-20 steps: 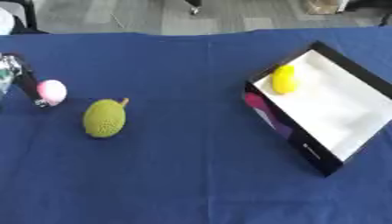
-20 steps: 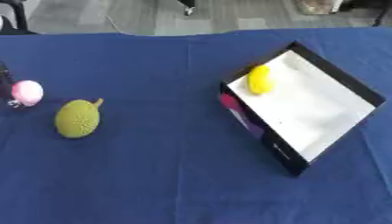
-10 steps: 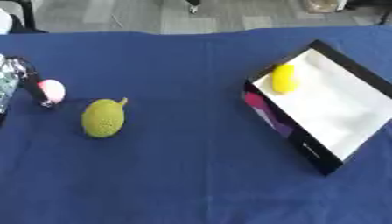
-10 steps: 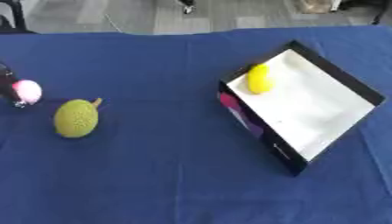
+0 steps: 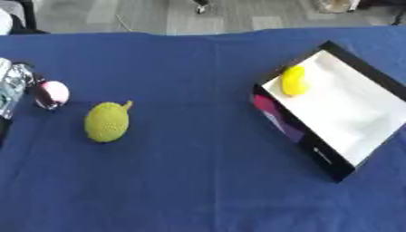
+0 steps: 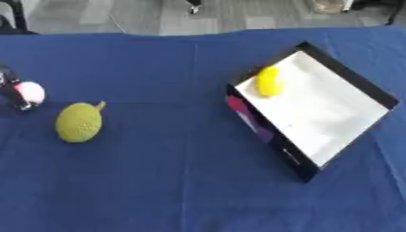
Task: Pick up the objects with one hand, pass them to the other hand, and then place them into the box on the other side of the table.
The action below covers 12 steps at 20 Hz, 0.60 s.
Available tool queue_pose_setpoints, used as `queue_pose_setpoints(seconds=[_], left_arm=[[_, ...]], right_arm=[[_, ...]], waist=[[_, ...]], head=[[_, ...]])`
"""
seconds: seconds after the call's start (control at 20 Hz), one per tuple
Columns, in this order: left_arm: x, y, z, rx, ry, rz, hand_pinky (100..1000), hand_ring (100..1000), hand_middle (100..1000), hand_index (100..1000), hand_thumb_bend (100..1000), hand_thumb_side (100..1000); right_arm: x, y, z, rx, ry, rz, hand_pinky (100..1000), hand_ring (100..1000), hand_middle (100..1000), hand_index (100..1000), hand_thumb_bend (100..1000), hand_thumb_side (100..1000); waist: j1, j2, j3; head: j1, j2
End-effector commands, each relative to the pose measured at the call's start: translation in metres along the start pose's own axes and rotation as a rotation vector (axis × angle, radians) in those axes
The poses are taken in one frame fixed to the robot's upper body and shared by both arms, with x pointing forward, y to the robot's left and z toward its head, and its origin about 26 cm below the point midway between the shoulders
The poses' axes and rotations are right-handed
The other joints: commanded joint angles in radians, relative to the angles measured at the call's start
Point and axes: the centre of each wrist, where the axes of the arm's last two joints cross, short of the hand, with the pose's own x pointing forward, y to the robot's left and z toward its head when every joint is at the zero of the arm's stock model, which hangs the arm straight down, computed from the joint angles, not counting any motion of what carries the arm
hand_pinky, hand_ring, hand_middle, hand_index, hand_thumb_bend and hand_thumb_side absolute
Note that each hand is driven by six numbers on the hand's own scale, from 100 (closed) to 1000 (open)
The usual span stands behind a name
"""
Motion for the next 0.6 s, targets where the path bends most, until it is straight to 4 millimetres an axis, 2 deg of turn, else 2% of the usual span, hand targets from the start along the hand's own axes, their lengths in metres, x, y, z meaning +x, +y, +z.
queue_pose_setpoints(seconds=[0.05,0.4,0.5,0.6], left_arm=[[0.001,0.035,0.026,0.061,-0.032,0.015,835,816,740,618,258,100],[0.014,0.056,0.066,0.164,-0.141,-0.021,818,798,716,617,221,100],[0.017,0.057,0.075,0.186,-0.165,-0.024,817,797,710,617,186,100],[0.021,0.058,0.085,0.212,-0.203,-0.016,815,793,704,616,147,100]], right_arm=[[0.014,-0.012,0.0,-0.009,-0.02,0.031,1000,1000,1000,1000,100,499],[0.017,-0.014,0.001,-0.011,-0.03,0.025,1000,1000,1000,1000,100,486],[0.018,-0.015,0.0,-0.014,-0.035,0.021,1000,1000,1000,1000,100,514],[0.022,-0.015,-0.001,-0.015,-0.05,0.013,1000,1000,1000,1000,100,478]], waist=[[0.0,-0.008,0.003],[-0.002,-0.024,0.008],[-0.003,-0.028,0.009],[-0.004,-0.033,0.009]], head=[[-0.003,-0.002],[-0.007,-0.002],[-0.009,-0.002],[-0.013,-0.002]])
